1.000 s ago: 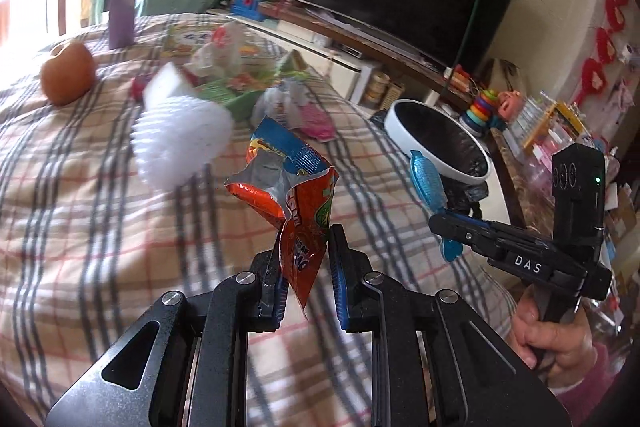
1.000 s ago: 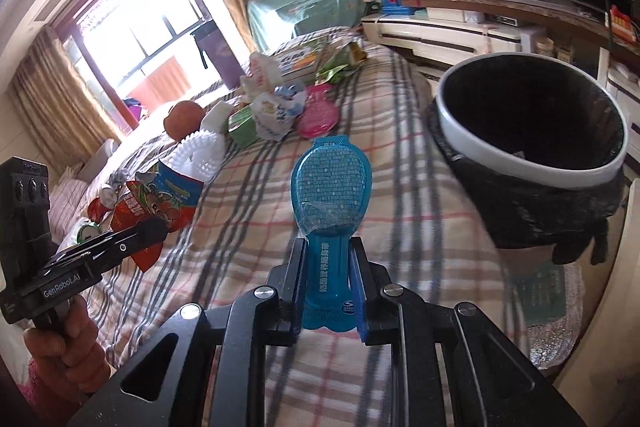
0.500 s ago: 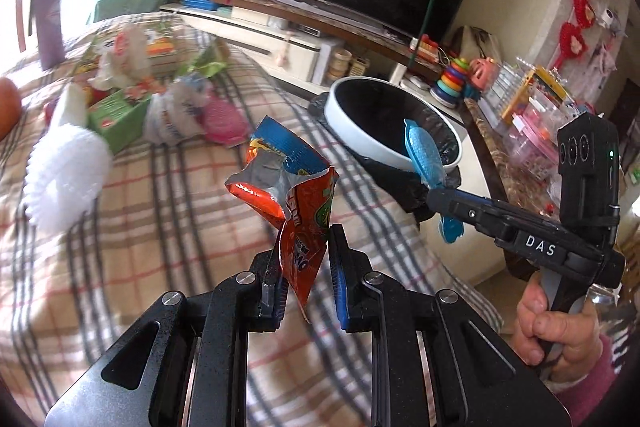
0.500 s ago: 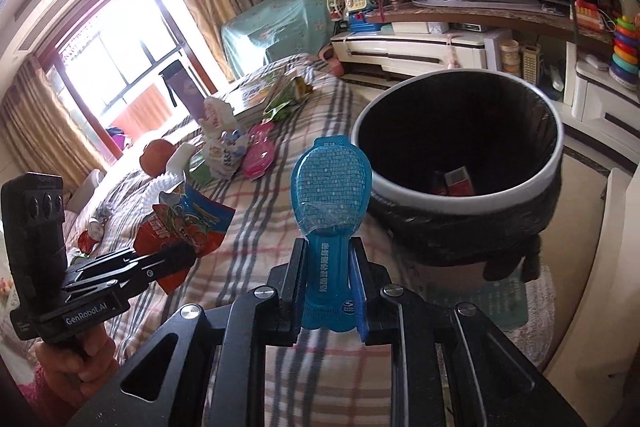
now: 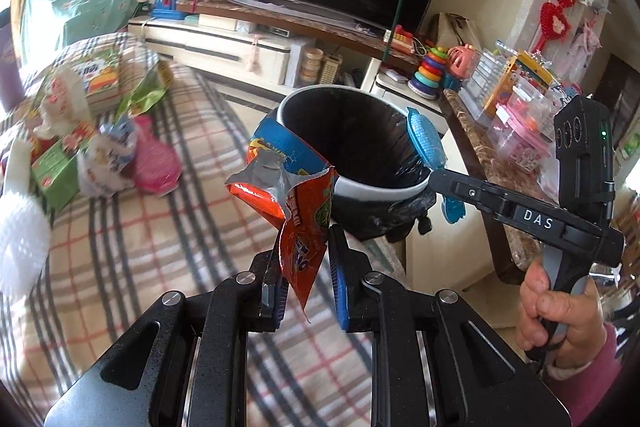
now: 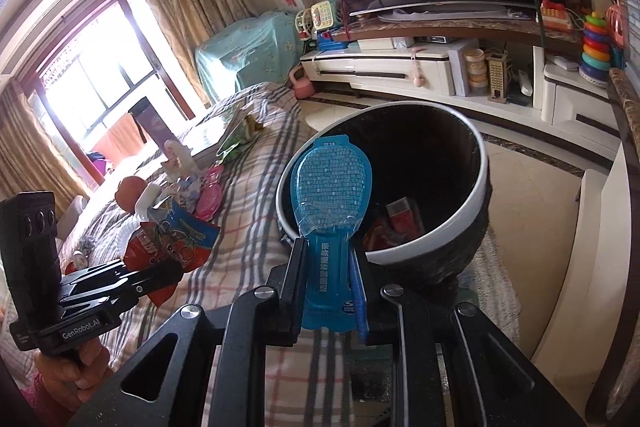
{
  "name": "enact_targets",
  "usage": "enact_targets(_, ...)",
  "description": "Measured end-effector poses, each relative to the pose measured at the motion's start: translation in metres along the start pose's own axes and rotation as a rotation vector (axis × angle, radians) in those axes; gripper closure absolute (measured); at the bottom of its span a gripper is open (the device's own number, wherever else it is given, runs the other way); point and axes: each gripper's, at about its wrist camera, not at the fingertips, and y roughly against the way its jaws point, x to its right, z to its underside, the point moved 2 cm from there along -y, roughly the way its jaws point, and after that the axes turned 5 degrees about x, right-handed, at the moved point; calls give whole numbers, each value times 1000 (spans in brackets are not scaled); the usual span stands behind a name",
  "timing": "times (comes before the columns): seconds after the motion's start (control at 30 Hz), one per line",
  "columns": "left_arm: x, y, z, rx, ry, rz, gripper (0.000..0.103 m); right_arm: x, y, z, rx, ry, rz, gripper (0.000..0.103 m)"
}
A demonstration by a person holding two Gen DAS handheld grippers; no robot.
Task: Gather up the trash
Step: 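Carry the wrapper and hairbrush over the bin and open both tools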
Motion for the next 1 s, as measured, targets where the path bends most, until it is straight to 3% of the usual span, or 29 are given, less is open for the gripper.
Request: enact_targets(1.0,28,-79,-63,-73,-68,28,86,49,-41,-42,-59,4,77,83)
